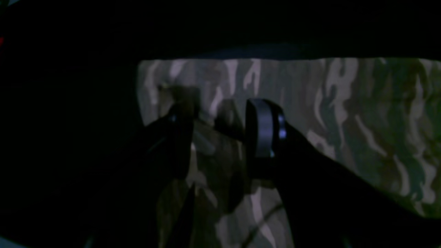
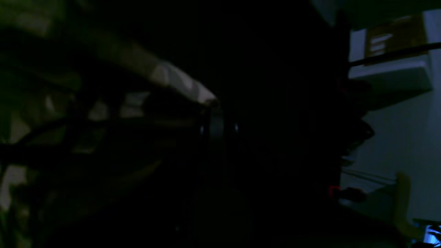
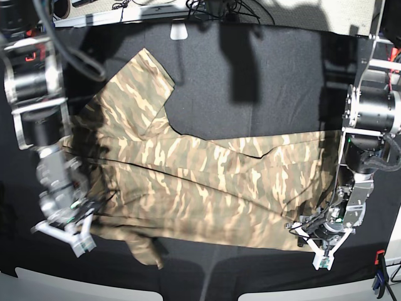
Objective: Layout the t-shirt on the table in an organized manner, then fold the t-shirt properly
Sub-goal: 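Pull the collar side with the right gripper away from the left gripper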
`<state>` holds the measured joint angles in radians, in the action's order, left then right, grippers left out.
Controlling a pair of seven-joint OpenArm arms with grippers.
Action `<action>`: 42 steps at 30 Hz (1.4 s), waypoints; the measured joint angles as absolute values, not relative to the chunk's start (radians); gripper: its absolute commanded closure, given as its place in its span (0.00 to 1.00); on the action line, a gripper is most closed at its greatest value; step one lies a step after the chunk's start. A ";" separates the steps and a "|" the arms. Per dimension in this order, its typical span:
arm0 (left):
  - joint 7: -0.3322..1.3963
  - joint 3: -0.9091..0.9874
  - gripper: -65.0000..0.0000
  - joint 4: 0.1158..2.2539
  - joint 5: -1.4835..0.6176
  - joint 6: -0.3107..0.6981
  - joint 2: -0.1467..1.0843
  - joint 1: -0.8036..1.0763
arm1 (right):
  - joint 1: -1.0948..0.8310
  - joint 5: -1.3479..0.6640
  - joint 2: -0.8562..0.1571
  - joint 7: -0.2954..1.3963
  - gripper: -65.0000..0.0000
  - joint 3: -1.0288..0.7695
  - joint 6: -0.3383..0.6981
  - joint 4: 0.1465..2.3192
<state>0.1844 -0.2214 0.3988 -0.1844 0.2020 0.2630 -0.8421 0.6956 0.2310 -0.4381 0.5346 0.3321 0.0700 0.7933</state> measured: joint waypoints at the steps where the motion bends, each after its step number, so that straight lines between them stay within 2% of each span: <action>1: 0.185 -0.221 0.64 0.399 -0.184 0.202 0.263 -0.842 | 0.709 0.231 -0.438 0.537 1.00 0.332 0.068 0.793; 11: 0.184 -0.221 0.64 0.399 -0.184 0.202 0.263 -0.842 | 0.793 0.212 -0.438 0.551 1.00 0.332 0.067 0.793; 15: 0.184 -0.221 0.64 0.399 -0.184 0.202 0.263 -0.842 | 0.795 0.212 -0.432 0.644 1.00 0.332 0.067 0.793; 18: 0.189 -0.221 0.64 0.399 -0.184 0.202 0.263 -0.842 | 0.794 0.112 -0.432 0.678 1.00 0.332 0.067 0.793; 19: 0.189 -0.221 0.64 0.399 -0.184 0.202 0.263 -0.842 | 0.795 0.093 -0.432 0.682 0.96 0.332 0.071 0.793; 22: 0.196 -0.221 0.64 0.399 -0.185 0.202 0.263 -0.842 | 0.795 0.034 -0.432 0.730 0.66 0.332 0.098 0.794; 24: 0.196 -0.221 0.64 0.399 -0.184 0.202 0.263 -0.842 | 0.794 -0.002 -0.432 0.798 0.56 0.332 0.102 0.794; 28: 0.195 -0.221 0.64 0.399 -0.184 0.202 0.263 -0.842 | 0.792 -0.080 -0.433 0.975 0.55 0.332 0.101 0.794; 30: 0.195 -0.221 0.64 0.399 -0.184 0.202 0.263 -0.842 | 0.783 -0.121 -0.432 1.004 0.55 0.332 0.101 0.794; 42: 0.169 -0.221 0.64 0.399 -0.184 0.202 0.263 -0.809 | 0.686 -0.195 -0.432 1.017 0.55 0.332 0.093 0.794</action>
<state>0.1692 -0.2214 0.3988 -0.1844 0.2024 0.2630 -0.8085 0.6865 -0.1947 -0.4316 1.0168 0.3321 0.0933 0.7937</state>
